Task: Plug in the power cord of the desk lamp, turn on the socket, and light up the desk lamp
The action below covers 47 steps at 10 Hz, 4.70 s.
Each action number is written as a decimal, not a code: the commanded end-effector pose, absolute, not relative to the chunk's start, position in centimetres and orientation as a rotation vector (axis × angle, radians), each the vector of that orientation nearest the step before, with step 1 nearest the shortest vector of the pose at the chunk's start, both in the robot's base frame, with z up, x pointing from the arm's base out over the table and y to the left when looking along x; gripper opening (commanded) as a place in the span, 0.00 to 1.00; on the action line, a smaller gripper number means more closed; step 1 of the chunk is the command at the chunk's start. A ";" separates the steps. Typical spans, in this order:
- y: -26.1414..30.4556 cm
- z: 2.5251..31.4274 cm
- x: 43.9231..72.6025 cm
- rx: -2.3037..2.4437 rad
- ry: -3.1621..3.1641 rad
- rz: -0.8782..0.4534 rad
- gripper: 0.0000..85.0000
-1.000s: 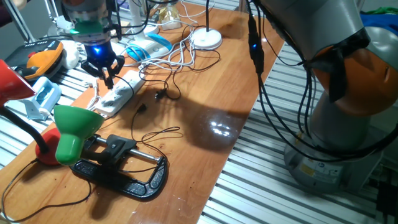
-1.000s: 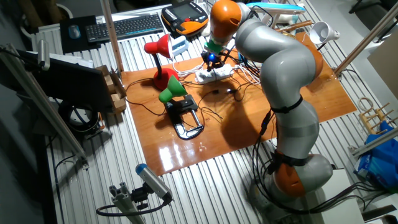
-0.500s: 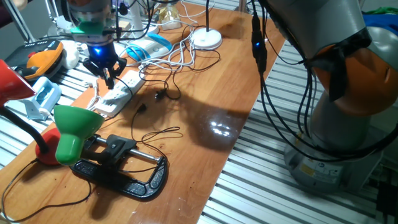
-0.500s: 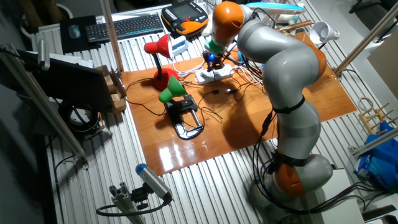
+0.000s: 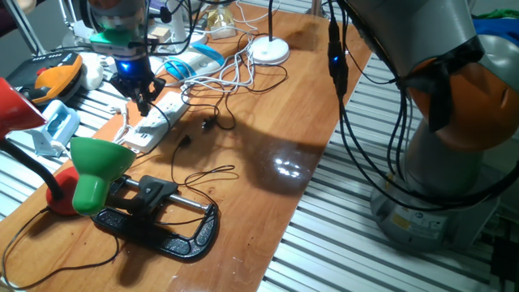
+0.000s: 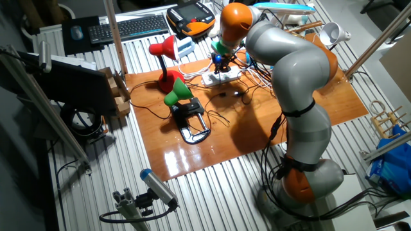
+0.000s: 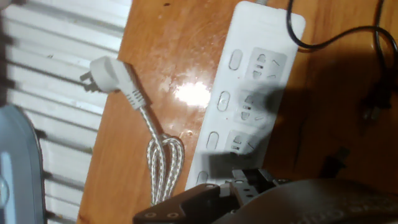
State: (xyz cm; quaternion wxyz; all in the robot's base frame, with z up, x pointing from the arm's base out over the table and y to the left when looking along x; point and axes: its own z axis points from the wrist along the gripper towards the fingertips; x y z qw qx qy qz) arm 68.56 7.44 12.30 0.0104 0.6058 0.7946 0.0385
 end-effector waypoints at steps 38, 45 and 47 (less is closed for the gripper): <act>5.9 7.1 69.5 2.370 2.177 0.159 0.00; 5.9 6.8 69.5 2.375 2.202 0.126 0.00; 5.9 6.8 69.5 2.379 2.218 0.117 0.00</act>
